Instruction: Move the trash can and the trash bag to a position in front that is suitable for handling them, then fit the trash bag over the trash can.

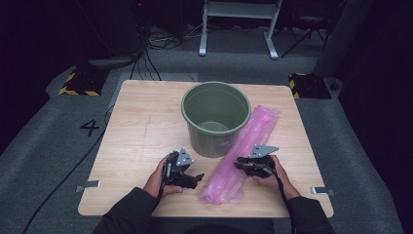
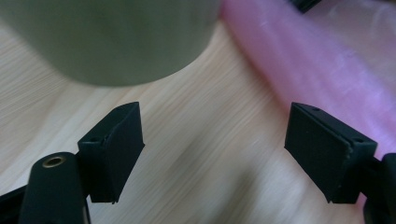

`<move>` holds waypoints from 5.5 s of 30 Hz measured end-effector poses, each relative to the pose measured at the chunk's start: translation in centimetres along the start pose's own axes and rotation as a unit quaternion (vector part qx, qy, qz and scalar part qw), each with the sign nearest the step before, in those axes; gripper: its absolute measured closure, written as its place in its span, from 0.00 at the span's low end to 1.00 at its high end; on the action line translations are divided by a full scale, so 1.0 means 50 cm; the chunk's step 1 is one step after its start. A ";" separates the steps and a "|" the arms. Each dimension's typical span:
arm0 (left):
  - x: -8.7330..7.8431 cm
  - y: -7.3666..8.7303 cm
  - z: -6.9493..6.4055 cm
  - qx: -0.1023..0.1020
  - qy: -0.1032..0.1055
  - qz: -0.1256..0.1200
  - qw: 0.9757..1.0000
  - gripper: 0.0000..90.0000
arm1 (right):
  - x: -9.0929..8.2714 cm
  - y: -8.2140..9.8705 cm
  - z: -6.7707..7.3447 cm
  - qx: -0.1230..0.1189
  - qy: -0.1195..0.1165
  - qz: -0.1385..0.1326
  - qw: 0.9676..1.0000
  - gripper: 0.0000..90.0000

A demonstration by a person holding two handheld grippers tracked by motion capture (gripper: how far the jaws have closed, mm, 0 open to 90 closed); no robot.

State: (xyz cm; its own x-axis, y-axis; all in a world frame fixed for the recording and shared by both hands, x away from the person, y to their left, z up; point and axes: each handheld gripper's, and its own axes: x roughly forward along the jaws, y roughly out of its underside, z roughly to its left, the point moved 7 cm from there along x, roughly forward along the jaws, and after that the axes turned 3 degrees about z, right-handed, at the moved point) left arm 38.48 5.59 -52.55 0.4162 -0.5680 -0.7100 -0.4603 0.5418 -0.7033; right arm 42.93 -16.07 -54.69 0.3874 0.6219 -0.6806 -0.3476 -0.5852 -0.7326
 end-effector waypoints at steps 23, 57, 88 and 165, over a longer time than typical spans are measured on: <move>0.073 -0.014 -0.052 0.039 0.012 0.021 0.999 0.27 | -0.107 0.012 -0.094 0.058 0.089 -0.032 0.994 0.42; 0.087 -0.023 -0.080 0.043 0.019 0.044 0.998 0.35 | -0.043 0.027 -0.046 0.022 0.021 0.017 0.999 0.39; -0.016 0.083 0.002 0.036 0.015 0.032 0.999 0.30 | 0.002 0.008 -0.150 0.143 0.142 0.023 0.979 0.24; -0.010 0.083 0.051 0.033 0.008 0.023 0.999 0.17 | -0.194 -0.138 0.021 -0.091 0.184 -0.219 0.954 1.00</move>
State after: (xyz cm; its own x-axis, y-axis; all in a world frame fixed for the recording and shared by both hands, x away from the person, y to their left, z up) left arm 38.36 9.71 -55.24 0.3829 -0.5518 -0.7408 -0.4251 0.6067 -0.6717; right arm 40.67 -17.52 -43.07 0.7469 0.6219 -0.2353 0.0577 -0.4132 -0.9088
